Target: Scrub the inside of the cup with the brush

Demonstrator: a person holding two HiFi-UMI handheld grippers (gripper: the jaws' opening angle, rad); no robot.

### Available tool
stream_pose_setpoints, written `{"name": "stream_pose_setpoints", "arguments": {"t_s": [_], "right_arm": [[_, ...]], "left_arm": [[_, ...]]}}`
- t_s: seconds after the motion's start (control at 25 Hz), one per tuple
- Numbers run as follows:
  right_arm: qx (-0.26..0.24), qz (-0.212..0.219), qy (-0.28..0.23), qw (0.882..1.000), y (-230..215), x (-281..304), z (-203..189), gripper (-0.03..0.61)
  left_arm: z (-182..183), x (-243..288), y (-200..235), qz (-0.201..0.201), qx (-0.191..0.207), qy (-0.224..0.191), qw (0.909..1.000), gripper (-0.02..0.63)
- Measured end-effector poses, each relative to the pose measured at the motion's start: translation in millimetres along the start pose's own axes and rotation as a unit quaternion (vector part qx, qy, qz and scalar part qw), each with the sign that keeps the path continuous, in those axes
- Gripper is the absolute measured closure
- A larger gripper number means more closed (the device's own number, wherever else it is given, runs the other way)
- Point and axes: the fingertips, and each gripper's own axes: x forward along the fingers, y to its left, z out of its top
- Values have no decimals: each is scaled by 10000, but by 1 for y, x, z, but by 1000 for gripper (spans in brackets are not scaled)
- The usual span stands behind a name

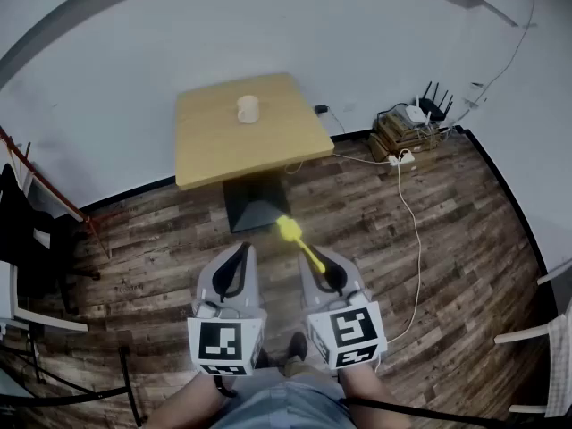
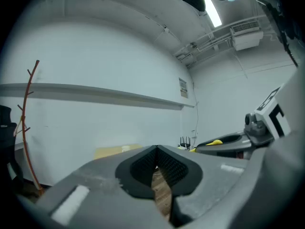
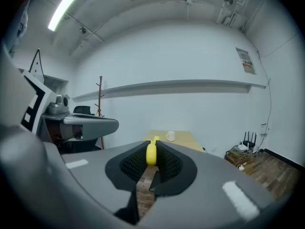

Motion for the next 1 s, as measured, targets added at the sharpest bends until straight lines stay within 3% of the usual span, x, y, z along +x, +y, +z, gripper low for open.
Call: {"name": "stream_pose_setpoints", "arguments": {"t_s": [0.6,1.0], "right_arm": [[312,17,-71,9995,-71,-1,-2,537],[642,-214,166,9976,-119,33,-20,537]], "left_arm": [[-3,50,-41,-48,-13,198,9998,594],[-28,86,-20,12,-165,483,9987,594]]}}
